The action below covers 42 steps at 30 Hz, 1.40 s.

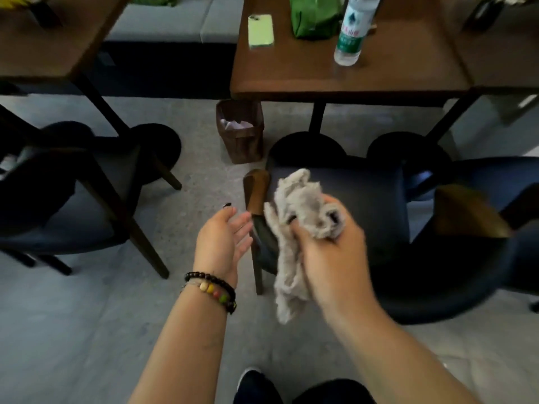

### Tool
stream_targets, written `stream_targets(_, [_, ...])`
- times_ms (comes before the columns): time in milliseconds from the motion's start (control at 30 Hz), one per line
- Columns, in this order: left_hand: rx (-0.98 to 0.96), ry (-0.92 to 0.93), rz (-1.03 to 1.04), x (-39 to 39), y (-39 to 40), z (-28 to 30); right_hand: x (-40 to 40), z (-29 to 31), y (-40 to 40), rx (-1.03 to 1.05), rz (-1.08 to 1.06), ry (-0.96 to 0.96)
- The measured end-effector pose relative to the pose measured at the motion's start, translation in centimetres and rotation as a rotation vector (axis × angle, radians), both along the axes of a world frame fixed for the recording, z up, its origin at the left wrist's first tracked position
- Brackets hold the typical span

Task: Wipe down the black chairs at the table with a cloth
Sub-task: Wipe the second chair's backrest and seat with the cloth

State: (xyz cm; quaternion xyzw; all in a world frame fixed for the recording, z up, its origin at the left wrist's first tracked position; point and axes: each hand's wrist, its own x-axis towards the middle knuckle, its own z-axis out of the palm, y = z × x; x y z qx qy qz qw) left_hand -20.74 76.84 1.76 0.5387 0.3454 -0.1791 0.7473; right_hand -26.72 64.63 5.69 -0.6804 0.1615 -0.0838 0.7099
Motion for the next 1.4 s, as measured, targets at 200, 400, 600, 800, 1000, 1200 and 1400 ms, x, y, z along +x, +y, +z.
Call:
stream_targets(200, [0.261,-0.116,-0.176,0.6,-7.9,5.5,2.7,3.9,-14.6,-0.376,-0.028,0.15])
stream_targets(400, [0.213,-0.052,-0.218,1.1,-21.6,2.7,5.3,1.1,-30.6,-0.577,-0.06,0.256])
stream_targets(600, [0.256,0.112,-0.454,-0.5,-33.3,-4.4,4.7,-4.1,-40.4,-0.555,-0.089,0.436])
stream_targets(800, [0.316,0.227,-0.828,0.4,-38.6,-10.7,4.3,-9.4,-42.4,0.117,-0.165,0.807])
stream_targets(1000, [0.368,0.18,-1.056,1.9,-39.7,-15.1,6.4,-12.2,-41.8,0.335,0.078,0.891])
stream_targets(1200, [0.429,0.215,-1.086,2.2,-38.4,-17.5,7.7,-14.3,-40.9,0.194,0.063,0.909])
stream_targets(1400, [0.391,0.275,-1.174,1.4,-37.5,-15.9,6.8,-13.5,-39.7,0.167,0.009,0.858])
